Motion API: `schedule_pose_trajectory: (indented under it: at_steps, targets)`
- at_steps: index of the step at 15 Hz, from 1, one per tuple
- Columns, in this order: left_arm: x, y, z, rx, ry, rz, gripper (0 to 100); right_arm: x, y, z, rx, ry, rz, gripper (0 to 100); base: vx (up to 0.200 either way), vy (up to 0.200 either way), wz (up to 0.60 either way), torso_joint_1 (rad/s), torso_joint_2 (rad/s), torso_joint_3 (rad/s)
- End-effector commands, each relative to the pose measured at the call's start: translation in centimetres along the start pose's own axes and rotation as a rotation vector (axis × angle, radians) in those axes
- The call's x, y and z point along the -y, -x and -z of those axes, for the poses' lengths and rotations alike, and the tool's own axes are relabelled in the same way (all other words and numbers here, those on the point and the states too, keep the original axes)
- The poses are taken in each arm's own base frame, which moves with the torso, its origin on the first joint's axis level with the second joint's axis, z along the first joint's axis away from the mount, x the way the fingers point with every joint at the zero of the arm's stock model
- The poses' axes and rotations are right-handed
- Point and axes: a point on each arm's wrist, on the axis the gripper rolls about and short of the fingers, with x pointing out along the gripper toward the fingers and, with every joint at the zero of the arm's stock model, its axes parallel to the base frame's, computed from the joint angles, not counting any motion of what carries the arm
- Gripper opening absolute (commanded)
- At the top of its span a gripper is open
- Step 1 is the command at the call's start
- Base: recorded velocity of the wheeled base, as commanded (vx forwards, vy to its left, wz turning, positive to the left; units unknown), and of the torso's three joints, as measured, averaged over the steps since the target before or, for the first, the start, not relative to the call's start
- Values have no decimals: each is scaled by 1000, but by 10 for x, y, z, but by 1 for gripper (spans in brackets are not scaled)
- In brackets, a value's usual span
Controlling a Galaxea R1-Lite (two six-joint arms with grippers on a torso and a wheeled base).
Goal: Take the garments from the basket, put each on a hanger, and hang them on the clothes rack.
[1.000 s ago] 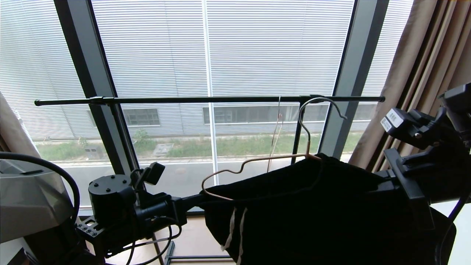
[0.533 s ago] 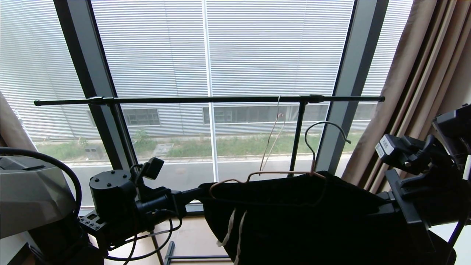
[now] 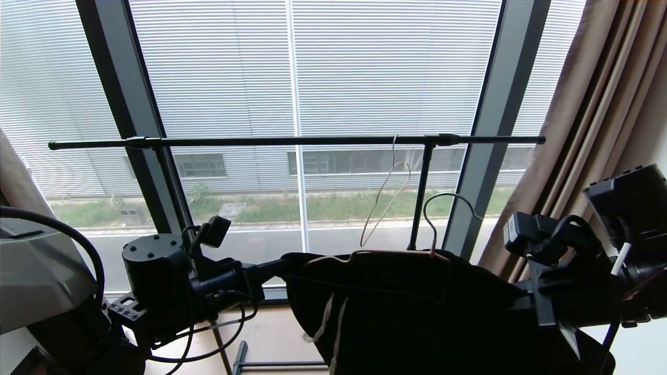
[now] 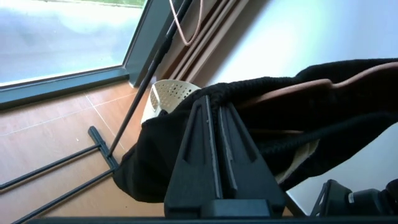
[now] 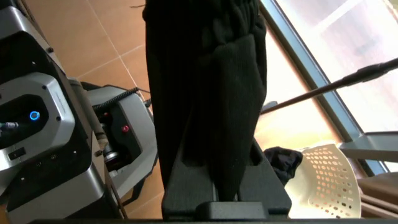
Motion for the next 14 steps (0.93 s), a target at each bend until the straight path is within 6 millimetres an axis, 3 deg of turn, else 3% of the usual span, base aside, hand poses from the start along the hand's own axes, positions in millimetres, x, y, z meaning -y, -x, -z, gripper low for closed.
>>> schedule_pose_trajectory:
  at_steps: [1, 6, 9, 14]
  targets:
    - [11, 5, -13, -9, -42, 1, 0, 1, -11, 9, -37, -10, 16, 0, 0, 0, 0, 0, 0, 0]
    - [39, 7, -51, -43, -62, 5, 0, 2, -12, 9, -17, 2, 37, 0, 0, 0, 0, 0, 0, 0]
    - [46, 7, -61, -83, -109, -26, 0, 3, -15, 11, 4, 13, 49, 0, 0, 0, 0, 0, 0, 0]
    - [78, -5, -75, -178, -187, -97, 0, 10, -32, 16, 28, 28, 82, 0, 0, 0, 0, 0, 0, 0]
